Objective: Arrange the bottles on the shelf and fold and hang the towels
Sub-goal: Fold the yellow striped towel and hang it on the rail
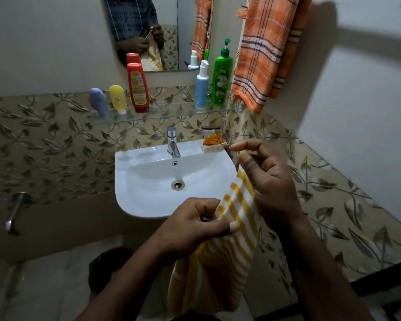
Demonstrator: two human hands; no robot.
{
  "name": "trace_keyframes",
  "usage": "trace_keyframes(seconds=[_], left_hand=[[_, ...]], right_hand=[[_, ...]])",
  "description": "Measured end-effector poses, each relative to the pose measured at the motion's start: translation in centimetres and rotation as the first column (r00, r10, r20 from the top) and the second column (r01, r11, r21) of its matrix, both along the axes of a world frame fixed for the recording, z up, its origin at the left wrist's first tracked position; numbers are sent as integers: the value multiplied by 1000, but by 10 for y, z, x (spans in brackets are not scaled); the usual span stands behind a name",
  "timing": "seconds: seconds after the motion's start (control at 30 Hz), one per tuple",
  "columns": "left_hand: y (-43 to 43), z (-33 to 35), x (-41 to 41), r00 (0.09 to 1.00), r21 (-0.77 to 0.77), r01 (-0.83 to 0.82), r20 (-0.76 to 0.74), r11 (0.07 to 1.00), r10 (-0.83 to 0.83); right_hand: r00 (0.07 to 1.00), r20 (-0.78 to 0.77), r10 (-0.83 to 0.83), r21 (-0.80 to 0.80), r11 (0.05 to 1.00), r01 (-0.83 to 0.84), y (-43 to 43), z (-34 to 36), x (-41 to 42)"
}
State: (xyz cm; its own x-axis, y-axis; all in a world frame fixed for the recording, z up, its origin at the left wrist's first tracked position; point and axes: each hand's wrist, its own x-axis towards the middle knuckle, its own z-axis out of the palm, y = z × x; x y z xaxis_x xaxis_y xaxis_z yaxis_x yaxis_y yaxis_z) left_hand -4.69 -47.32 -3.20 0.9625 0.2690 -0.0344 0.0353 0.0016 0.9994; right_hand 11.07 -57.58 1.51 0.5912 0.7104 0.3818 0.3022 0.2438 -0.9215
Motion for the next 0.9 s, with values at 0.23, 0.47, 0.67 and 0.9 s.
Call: trace_keyframes(seconds=[0.23,0.47,0.67,0.9], left_hand=[[20,-1,-9,960,-72,-280,13,957,281],[15,9,-5,875,118,-481,131,869,467],[21,3,-20,948,34,-313,64,949,311],[17,-28,-45,964,1,-261,-53,965,261]], right_hand=[[995,79,-61,-176,982,74,-12,-7,28],[941,223,256,-460,878,-130,0,-22,-9],[887,378,266,-347,929,-131,-4,-17,3],[983,-182,38,-30,999,-44,-12,-15,15]])
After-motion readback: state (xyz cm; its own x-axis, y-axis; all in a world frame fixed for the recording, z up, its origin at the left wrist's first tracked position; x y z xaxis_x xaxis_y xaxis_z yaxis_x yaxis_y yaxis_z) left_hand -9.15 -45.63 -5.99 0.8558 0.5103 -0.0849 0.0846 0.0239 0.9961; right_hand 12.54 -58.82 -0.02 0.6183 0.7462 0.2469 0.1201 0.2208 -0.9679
